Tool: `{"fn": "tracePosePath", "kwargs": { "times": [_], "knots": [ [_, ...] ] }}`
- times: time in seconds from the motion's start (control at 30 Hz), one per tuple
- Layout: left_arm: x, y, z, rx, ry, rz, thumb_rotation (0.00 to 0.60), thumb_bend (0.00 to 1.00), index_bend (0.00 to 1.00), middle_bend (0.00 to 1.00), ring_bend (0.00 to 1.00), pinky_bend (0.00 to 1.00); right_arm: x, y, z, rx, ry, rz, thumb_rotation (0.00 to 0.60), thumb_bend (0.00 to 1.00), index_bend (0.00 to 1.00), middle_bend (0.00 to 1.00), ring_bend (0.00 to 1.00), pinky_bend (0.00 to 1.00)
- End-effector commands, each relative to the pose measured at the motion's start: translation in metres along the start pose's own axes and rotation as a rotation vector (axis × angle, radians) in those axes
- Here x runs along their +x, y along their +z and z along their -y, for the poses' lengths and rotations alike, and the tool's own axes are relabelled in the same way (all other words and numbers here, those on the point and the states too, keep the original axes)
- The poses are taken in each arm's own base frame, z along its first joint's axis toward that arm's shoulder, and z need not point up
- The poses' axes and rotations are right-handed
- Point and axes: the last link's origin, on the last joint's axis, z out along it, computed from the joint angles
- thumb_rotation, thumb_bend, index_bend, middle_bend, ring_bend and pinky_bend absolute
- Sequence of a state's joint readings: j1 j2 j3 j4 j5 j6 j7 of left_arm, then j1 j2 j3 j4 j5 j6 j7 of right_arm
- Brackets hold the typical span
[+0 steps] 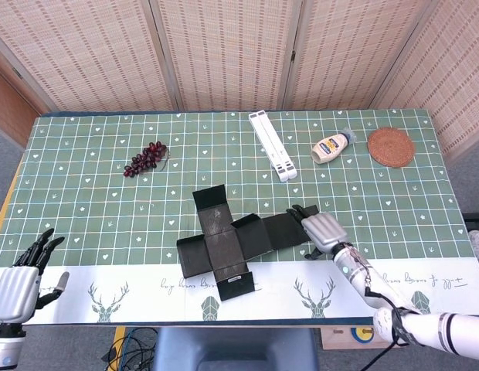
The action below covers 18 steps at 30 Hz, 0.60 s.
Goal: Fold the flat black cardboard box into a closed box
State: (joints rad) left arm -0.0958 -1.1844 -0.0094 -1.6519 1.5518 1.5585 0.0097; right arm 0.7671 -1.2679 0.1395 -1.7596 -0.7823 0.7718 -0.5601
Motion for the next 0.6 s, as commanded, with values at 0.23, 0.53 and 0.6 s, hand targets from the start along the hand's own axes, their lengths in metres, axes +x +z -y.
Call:
{"fn": "tracePosePath", "kwargs": {
  "times": [0.23, 0.53, 0.6],
  "knots": [
    [-0.001, 0.001, 0.006, 0.009, -0.006, 0.002, 0.600, 0.36, 0.16, 0.09, 0.16, 0.30, -0.012, 0.042, 0.022, -0.030, -0.029, 0.066, 0.600, 0.16, 0.00, 0.02, 0.68, 0.96],
    [-0.001, 0.001, 0.009, 0.013, -0.009, 0.002, 0.600, 0.36, 0.16, 0.09, 0.15, 0.29, -0.012, 0.061, 0.034, -0.036, -0.036, 0.086, 0.600, 0.17, 0.00, 0.03, 0.69, 0.96],
    [-0.001, 0.001, 0.010, 0.014, -0.010, 0.002, 0.600, 0.36, 0.16, 0.09, 0.15, 0.29, -0.012, 0.065, 0.037, -0.035, -0.045, 0.091, 0.600, 0.19, 0.00, 0.03, 0.69, 0.96]
  ]
}}
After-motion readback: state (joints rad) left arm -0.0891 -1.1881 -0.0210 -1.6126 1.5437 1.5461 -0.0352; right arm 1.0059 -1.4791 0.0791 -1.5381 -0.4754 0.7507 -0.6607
